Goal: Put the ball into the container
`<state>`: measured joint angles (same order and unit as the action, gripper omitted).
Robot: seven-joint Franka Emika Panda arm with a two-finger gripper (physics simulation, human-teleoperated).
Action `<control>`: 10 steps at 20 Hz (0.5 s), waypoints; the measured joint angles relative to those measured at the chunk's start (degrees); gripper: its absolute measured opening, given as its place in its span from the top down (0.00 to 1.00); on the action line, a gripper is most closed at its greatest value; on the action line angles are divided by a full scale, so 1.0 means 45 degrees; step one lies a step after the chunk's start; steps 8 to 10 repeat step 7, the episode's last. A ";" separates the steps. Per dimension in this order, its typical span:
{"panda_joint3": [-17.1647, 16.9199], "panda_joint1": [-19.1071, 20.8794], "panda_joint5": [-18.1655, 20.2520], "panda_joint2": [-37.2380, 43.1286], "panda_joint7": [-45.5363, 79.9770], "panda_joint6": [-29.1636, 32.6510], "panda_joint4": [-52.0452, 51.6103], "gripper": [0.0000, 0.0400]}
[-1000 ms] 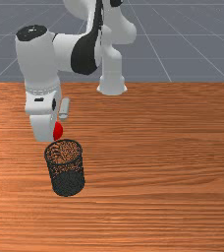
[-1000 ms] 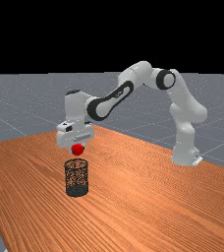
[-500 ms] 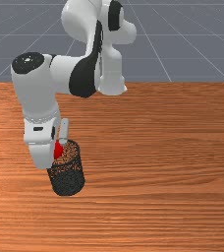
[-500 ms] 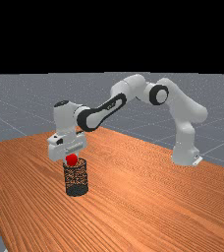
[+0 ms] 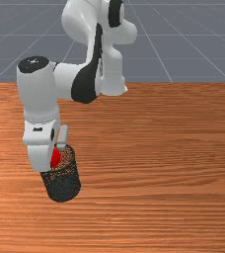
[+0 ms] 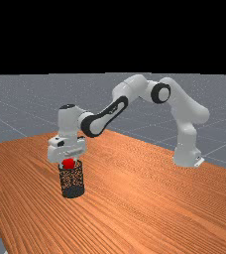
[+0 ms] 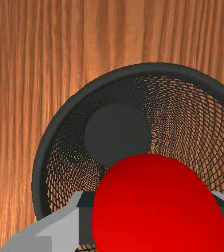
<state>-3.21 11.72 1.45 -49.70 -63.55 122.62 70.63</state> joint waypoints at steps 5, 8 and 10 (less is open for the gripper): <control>-0.0048 -0.0092 -0.0009 -0.0020 0.0259 -0.0132 -0.0042 0.26; 0.0082 -0.0017 0.0113 -0.0014 0.0080 -0.0184 -0.0045 0.23; 0.0082 -0.0017 0.0113 -0.0014 0.0080 -0.0184 -0.0045 0.23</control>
